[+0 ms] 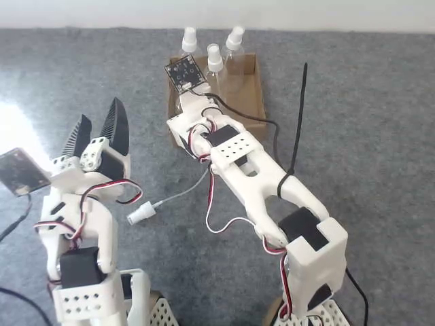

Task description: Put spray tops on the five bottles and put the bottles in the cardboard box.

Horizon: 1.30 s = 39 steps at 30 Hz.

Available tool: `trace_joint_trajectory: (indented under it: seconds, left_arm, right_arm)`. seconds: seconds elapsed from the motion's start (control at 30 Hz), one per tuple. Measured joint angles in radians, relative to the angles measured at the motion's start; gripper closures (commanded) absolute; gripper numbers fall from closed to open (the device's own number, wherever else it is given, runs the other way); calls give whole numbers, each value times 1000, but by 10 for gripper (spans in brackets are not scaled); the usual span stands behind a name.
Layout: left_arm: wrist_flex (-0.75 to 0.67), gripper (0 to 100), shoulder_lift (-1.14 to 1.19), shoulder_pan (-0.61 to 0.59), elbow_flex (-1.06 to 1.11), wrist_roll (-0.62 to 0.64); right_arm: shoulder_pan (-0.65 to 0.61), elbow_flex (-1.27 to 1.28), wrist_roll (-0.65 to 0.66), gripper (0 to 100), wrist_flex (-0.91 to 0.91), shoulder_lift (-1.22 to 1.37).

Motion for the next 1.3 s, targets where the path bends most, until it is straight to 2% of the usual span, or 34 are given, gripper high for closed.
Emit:
trace_joint_trajectory:
  seconds: [0.53,1.3]
  left_arm:
    - [0,782,0,0,0,0]
    - [0,782,0,0,0,0]
  right_arm:
    - [0,0,0,720,78,0]
    - [0,-2,0,721,425,-153]
